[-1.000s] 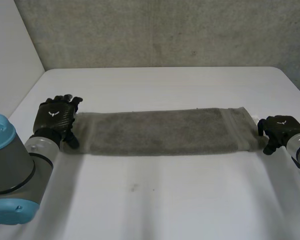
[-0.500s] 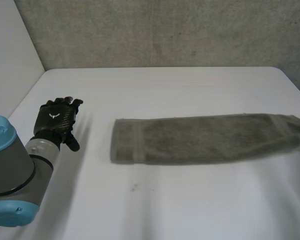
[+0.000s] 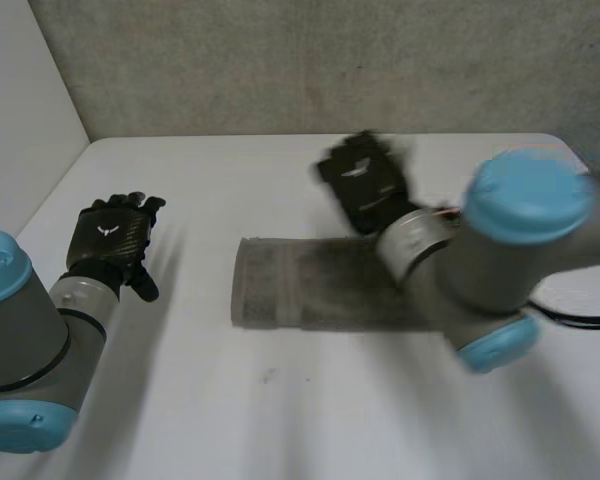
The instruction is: Fold the towel.
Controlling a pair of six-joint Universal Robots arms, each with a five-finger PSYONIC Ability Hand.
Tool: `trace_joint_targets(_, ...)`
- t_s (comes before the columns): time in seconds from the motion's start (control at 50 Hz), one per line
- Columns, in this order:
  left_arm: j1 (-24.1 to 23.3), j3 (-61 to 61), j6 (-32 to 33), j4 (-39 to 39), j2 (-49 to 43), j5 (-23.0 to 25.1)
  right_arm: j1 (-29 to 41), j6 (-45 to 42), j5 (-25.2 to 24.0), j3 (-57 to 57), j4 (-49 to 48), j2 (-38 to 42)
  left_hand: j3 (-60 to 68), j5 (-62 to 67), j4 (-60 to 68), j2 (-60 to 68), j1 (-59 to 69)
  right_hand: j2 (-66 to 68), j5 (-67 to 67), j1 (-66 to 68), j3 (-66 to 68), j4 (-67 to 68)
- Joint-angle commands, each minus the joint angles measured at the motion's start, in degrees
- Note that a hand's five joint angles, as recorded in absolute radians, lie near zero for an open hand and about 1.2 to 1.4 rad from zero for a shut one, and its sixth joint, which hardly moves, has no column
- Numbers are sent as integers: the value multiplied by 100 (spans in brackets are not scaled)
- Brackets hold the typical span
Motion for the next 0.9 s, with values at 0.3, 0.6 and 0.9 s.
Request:
trace_joint_targets(0.3,-57,-38,9,40,-44,0,1252,131,298,-322,-318,886,43,-179,44,55,-27,-5743,-5633,-4411,-5795,-5836)
trace_joint_targets(0.6,-364,-3,18,31,-80,35,-647,2892,449,1181,896,-707,43,-179,44,55,-27,-5743,-5633,-4411,-5795,-5836)
trace_joint_targets(0.9,-1392,1787,-184,-1417,-431,0,-2176,3138,-773,2464,668,-383,43,-179,44,55,-27,-3839,-3729,-2507,-3891,-3932)
